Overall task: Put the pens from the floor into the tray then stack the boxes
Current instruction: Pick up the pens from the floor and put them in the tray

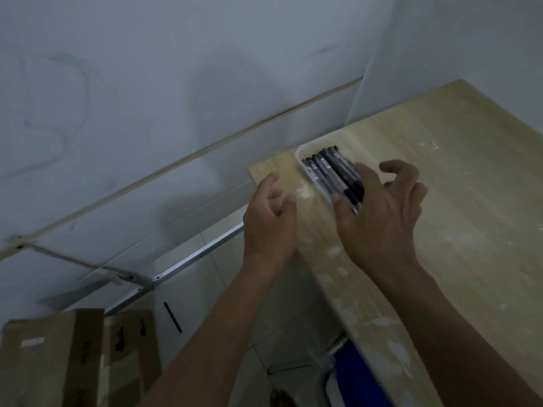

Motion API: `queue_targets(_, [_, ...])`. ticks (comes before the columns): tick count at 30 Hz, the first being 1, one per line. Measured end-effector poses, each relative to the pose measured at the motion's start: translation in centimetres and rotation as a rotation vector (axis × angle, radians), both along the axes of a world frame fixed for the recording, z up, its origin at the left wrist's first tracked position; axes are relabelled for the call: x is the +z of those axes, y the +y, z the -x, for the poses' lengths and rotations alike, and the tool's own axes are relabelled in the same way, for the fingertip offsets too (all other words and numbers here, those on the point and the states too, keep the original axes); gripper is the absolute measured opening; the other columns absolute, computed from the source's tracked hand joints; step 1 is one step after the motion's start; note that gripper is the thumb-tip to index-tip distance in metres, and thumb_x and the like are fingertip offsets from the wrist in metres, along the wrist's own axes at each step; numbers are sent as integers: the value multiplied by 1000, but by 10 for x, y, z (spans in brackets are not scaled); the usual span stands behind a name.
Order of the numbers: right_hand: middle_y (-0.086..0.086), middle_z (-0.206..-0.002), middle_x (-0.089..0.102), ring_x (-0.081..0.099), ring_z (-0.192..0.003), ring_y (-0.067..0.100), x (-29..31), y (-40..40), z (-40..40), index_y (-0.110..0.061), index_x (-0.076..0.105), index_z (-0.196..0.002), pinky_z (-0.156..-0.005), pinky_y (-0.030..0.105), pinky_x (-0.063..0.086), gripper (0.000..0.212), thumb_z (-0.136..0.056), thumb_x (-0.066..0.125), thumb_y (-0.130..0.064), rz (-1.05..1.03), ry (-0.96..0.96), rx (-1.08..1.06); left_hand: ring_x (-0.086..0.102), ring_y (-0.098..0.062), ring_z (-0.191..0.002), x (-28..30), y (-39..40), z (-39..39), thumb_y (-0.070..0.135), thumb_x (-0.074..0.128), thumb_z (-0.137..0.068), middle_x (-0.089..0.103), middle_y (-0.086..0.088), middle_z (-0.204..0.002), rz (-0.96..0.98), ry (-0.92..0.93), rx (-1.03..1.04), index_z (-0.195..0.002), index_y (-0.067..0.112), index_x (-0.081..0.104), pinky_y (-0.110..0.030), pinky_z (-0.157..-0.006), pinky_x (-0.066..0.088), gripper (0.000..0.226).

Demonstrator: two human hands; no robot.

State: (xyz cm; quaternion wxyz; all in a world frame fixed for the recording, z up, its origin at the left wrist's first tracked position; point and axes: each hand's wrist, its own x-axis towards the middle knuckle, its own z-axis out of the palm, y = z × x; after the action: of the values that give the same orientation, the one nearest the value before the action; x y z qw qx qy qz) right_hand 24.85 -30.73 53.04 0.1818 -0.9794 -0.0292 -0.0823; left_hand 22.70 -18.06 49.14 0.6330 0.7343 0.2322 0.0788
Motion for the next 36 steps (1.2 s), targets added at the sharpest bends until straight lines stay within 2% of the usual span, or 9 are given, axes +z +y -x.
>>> queue_targets(3, [15,-141,28,27,-126,35,-5,46,20,-15,46,-135,-100,47,31,57,-84,63,-35,-90,-11,108,66,-15,-76,-14,41,29,19,51,-93,65,3,-99,-15,2,112,-113,34,58,-30,-60,53,26])
queue_targets(7, [15,-143,32,33,-124,33,-23,117,58,-15,50,-132,-95,40,34,54,-84,65,-32,-161,41,238,63,-10,-74,-34,110,81,18,51,-94,65,4,-90,-10,93,175,-104,35,57,-12,-51,48,20])
queue_targets(10, [10,-146,33,31,-128,27,-42,164,86,-20,50,-133,-98,34,34,53,-85,64,-34,-154,122,284,64,-10,-77,-47,155,118,17,51,-94,66,1,-89,0,179,187,-102,32,57,-17,-57,49,18])
queue_targets(16, [5,-139,45,39,-125,24,-117,236,130,-19,56,-128,-99,38,42,42,-87,62,-27,-253,317,294,65,-22,-90,-106,223,177,20,50,-94,67,-5,-101,7,373,176,-107,26,60,-38,-78,55,18])
queue_targets(23, [4,-133,49,41,-122,22,-288,275,178,-19,55,-128,-97,29,37,39,-90,58,-25,-284,753,201,64,-24,-87,-250,234,222,17,48,-92,66,-4,-96,162,644,304,-109,19,63,-43,-80,55,23])
queue_targets(26, [6,-134,50,43,-123,23,-387,280,188,-19,52,-130,-98,34,42,42,-90,58,-29,-260,892,180,65,-24,-90,-335,224,228,20,47,-94,67,-4,-96,282,725,383,-98,25,62,-45,-85,55,16])
queue_targets(28, [8,-135,50,46,-122,24,-444,277,193,-18,49,-134,-98,35,44,46,-90,58,-31,-253,972,185,63,-25,-94,-385,217,229,16,43,-96,66,-7,-102,361,776,460,-102,22,62,-45,-89,54,21])
queue_targets(32, [10,-133,52,51,-119,26,-560,272,212,-18,48,-135,-93,34,46,50,-89,59,-34,-180,1038,220,59,-26,-101,-489,214,231,8,37,-94,62,-11,-117,408,869,537,-116,18,60,-39,-88,52,33])
queue_targets(36, [10,-134,51,50,-122,26,-639,289,215,-17,46,-136,-95,32,42,53,-89,60,-36,-151,1027,288,57,-26,-111,-561,239,224,19,39,-97,60,-7,-126,440,823,646,-122,20,60,-44,-99,49,33])
